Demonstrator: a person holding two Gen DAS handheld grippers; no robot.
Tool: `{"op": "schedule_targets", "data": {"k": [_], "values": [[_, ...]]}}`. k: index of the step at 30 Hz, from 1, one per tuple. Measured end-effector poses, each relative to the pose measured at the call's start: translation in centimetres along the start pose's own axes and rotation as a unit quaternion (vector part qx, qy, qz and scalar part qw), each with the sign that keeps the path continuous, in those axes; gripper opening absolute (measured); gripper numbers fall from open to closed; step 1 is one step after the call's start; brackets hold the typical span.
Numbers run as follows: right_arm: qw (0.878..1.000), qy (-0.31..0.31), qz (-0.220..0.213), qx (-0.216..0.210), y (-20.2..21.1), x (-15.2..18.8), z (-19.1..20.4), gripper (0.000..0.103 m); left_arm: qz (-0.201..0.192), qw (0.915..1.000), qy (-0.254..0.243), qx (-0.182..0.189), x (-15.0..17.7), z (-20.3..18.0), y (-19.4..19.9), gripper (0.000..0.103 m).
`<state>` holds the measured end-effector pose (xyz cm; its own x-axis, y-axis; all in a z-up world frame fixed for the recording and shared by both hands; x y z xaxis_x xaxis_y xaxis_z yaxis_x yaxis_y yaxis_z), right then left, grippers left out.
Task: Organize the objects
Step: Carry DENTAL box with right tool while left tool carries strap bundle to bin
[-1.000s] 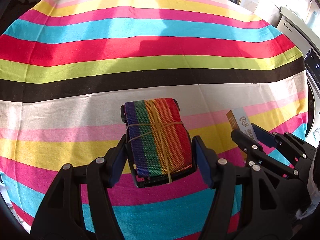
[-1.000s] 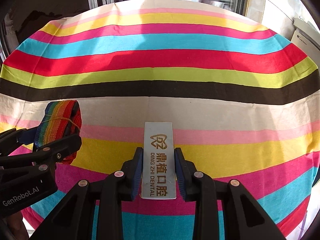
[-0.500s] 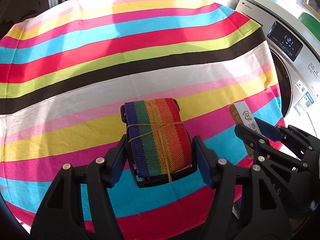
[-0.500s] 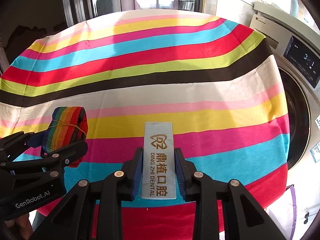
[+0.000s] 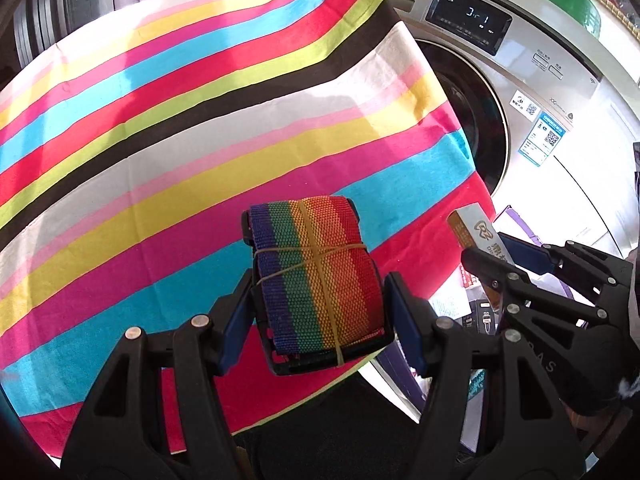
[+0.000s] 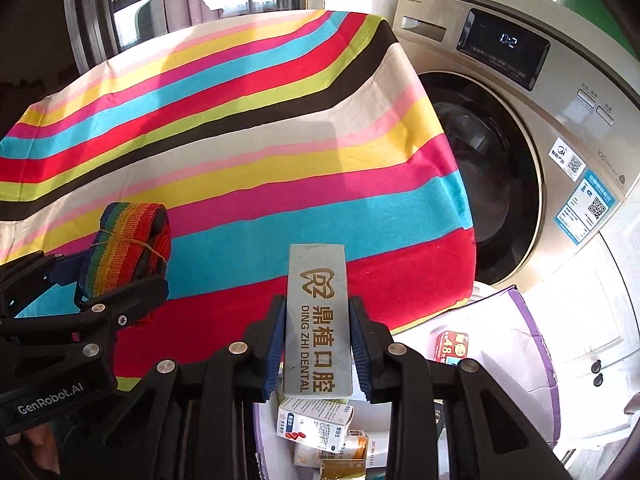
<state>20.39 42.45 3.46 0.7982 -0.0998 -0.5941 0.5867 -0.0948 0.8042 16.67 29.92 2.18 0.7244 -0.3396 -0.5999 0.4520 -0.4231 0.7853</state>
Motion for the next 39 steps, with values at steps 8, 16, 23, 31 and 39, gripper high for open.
{"op": "schedule_targets", "data": {"k": [8,16,23,31,39], "values": [[0.999,-0.043,0.001,0.023,2.5,4.2,-5.3,0.032,0.022,0.9981,-0.047,0.034,2.1,-6.0,0.0,0.067],[0.994,-0.101,0.0,0.046,4.0,8.1,-9.9,0.032,0.049,0.9913,-0.108,0.057,3.7,-11.3,-0.1,0.067],[0.987,-0.143,0.0,0.069,4.6,9.5,-12.4,0.032,0.062,0.9863,-0.14,0.061,4.0,-14.3,-1.0,0.067],[0.983,-0.163,-0.001,0.088,4.3,10.0,-14.1,0.032,0.078,0.9827,-0.153,0.069,3.8,-16.3,-2.8,0.067],[0.979,-0.171,-0.001,0.113,4.0,10.3,-15.4,0.032,0.086,0.9819,-0.152,0.074,3.9,-17.0,-3.5,0.067]]}}
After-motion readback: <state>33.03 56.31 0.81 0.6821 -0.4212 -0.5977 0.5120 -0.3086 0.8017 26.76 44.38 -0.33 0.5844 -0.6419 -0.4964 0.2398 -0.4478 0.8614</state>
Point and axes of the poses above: each gripper's, at about its wrist camera, not at the fingertips, and y roughly against the way its jaws point, z to its left, x to its underside, the point moved 5 cm from there along -y, roughly the way its jaws point, and after that the axes turned 2 degrees about -z, right-handed, at the moved point
